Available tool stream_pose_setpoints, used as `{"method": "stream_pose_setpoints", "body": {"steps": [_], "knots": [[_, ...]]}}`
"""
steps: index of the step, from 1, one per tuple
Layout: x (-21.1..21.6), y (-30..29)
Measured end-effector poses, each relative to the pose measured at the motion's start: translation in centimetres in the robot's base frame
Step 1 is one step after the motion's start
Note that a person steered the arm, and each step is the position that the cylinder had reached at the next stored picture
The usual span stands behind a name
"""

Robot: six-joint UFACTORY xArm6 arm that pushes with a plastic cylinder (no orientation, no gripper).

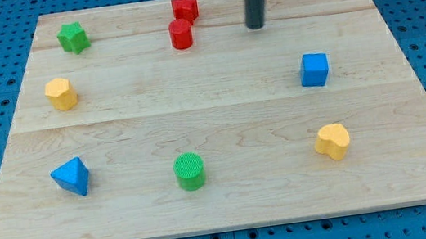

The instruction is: Place the blue cube to the bottom right of the red circle

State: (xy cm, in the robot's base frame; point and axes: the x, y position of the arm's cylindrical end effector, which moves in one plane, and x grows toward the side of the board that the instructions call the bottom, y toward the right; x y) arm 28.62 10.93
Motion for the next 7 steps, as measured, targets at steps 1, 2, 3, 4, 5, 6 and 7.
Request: {"method": "stream_pose_setpoints", "body": {"steps": [1, 2, 3, 4, 5, 6, 7], "knots": [[1.0, 6.7], [3.5, 10.8], [8.0, 11.4], [11.8, 9.4], [13.3, 4.3], [13.4, -0.7], [13.1, -6.3]]}}
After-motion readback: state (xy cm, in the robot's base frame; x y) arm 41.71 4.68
